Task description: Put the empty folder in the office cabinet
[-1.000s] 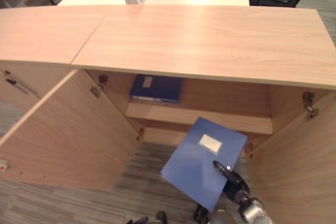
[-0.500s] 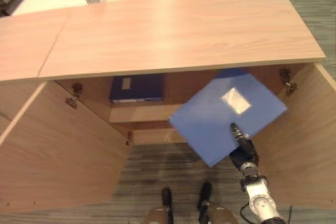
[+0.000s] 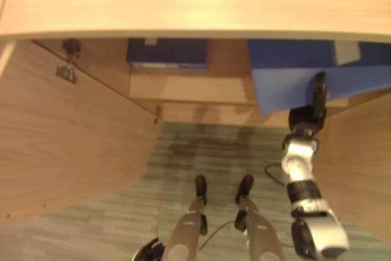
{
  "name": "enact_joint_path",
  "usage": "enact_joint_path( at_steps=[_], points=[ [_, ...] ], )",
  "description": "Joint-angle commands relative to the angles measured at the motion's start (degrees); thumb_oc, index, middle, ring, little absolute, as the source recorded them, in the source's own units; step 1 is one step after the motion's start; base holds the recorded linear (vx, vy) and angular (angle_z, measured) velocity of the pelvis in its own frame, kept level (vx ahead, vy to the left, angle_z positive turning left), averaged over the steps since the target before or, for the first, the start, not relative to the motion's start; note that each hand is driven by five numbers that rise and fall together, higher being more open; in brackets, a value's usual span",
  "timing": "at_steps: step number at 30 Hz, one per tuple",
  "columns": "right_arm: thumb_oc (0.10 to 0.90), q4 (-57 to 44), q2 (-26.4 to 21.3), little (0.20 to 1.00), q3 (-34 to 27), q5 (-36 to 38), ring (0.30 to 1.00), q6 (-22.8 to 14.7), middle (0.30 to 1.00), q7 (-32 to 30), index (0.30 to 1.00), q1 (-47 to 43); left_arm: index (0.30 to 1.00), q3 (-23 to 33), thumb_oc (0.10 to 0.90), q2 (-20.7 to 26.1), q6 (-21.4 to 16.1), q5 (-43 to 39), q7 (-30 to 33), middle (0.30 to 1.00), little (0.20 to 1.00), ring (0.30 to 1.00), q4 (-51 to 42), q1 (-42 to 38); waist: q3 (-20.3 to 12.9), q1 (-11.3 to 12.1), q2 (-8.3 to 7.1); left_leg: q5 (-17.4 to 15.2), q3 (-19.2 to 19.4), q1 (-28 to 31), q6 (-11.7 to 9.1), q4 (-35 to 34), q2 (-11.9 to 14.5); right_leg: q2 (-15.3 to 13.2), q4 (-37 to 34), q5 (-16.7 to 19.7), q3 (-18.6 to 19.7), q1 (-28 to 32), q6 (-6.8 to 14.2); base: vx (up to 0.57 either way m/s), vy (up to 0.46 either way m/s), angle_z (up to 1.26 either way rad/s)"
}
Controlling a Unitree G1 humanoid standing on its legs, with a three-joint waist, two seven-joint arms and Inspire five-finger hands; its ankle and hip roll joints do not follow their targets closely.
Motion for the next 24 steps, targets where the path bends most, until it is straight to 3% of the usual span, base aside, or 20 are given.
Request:
enact_joint_path(
  at_steps=[1,5,6,11,13,18,24],
  points=[
    [0.400,-3.5,-4.5,0.300,0.9,-1.3,0.300,-3.5,0.300,2.4,0.300,-8.3,0.900,-3.5,0.800,3.3,-0.1,0.6,1.5,0.900,0.900,0.900,2.1,3.0,-2.1,0.7,-2.22,-3.6,-1.2,0.1,-2.5,2.2,1.8,-4.3,1.2,0.2,3.7,1.2,7.3,-0.01,-0.020,0.17],
    [0.400,-1.0,-7.0,0.300,0.4,0.2,0.300,-5.3,0.300,1.5,0.300,-15.5,0.900,-4.8,0.800,5.0,-0.4,0.8,1.9,0.900,0.900,0.900,1.3,3.1,-1.4,1.9,-1.82,-3.8,-1.5,-1.6,-2.6,3.1,1.5,-4.7,1.3,0.3,3.2,0.3,7.5,0.00,-0.011,0.10],
    [0.400,1.4,-9.7,0.300,0.2,0.8,0.300,-7.0,0.300,-0.8,0.300,-21.0,0.900,-5.7,0.800,6.3,-0.4,1.1,2.2,0.900,0.900,0.900,0.8,2.8,-0.7,3.2,-1.33,-4.2,-1.9,-3.4,-2.5,4.4,1.0,-5.2,2.1,0.0,2.4,-0.6,7.7,0.00,-0.013,0.15],
    [0.400,4.6,-13.0,0.300,0.6,-0.3,0.300,-7.6,0.300,-4.5,0.300,-27.0,0.900,-6.9,0.800,7.8,-0.5,1.4,2.9,0.900,0.900,0.900,0.6,2.1,0.3,4.6,-0.55,-5.2,-2.4,-7.0,-2.3,7.5,-0.1,-6.4,4.2,-0.5,1.6,-3.1,7.9,-0.01,-0.020,0.11],
    [0.400,6.5,-14.9,0.300,0.8,-0.2,0.300,-8.0,0.300,-6.0,0.300,-29.9,0.900,-7.7,0.800,8.9,-0.7,1.8,3.3,0.900,0.900,0.900,0.3,1.7,0.7,5.3,0.30,-7.0,-3.4,-8.7,-2.3,8.9,-0.6,-6.8,5.8,-2.3,2.1,-4.5,8.5,0.05,-0.017,0.09],
    [0.400,8.3,-17.1,0.300,1.4,-0.8,0.300,-8.6,0.300,-8.2,0.300,-33.8,0.900,-8.4,0.800,9.8,-0.7,2.7,4.1,0.900,0.900,0.900,0.8,0.5,0.9,6.6,1.45,-8.0,-3.7,-12.2,-1.9,11.0,-1.3,-8.2,9.6,-4.1,1.9,-8.3,8.7,-0.01,0.002,0.12],
    [0.400,4.9,-19.1,0.300,1.2,-2.9,0.300,-11.9,0.300,-11.5,0.300,-35.4,0.900,-10.0,0.800,10.8,-1.0,3.8,5.2,0.900,0.900,0.900,0.0,0.6,0.7,7.8,3.45,-8.8,-4.7,-16.2,-1.2,13.2,-3.1,-10.3,13.8,-5.6,1.2,-11.9,8.8,0.00,-0.002,0.16]
  ],
)
